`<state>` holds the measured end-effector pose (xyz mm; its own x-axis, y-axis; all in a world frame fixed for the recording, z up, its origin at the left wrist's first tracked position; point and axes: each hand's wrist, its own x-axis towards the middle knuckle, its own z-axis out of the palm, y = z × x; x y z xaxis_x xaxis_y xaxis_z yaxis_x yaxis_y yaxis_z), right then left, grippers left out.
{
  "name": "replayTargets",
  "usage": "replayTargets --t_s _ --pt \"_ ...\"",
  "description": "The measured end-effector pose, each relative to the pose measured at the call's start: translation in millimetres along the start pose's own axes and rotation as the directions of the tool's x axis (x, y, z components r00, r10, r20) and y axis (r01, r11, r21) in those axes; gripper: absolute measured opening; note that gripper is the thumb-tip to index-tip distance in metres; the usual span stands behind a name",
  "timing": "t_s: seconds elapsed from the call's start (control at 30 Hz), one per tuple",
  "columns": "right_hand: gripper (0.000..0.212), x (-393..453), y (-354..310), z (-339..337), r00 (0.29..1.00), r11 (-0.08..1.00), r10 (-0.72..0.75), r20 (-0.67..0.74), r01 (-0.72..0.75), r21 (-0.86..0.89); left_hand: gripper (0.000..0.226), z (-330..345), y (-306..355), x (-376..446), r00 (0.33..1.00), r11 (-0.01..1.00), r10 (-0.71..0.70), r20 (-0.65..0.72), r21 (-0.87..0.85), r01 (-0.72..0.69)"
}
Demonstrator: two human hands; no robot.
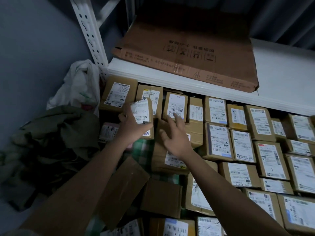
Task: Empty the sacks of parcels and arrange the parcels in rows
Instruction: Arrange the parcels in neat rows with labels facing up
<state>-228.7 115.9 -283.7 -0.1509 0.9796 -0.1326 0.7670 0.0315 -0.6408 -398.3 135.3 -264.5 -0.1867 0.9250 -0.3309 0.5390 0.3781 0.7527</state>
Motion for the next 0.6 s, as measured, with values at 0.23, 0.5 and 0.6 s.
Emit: replayTargets --t_s 0.23,0.5,0.6 --pt "0.079 -3 -43 -8 0.956 0.741 0.12 0.268 -0.266 0.617 0.096 -1 -4 -25 0.979 0.978 0.2 0.025 -0.057 -0.198" --pt "0.077 -4 -37 -5 0.941 0.585 0.203 0.269 -0.337 0.738 0.092 -36 -21 -44 0.925 0.925 0.373 0.072 0.055 -0.377" --pt "0.077 -3 -33 0 0.922 0.542 0.283 0.263 -0.38 0.75 0.071 -59 -50 -34 0.959 0.668 0.283 0.034 0.71 -0.222"
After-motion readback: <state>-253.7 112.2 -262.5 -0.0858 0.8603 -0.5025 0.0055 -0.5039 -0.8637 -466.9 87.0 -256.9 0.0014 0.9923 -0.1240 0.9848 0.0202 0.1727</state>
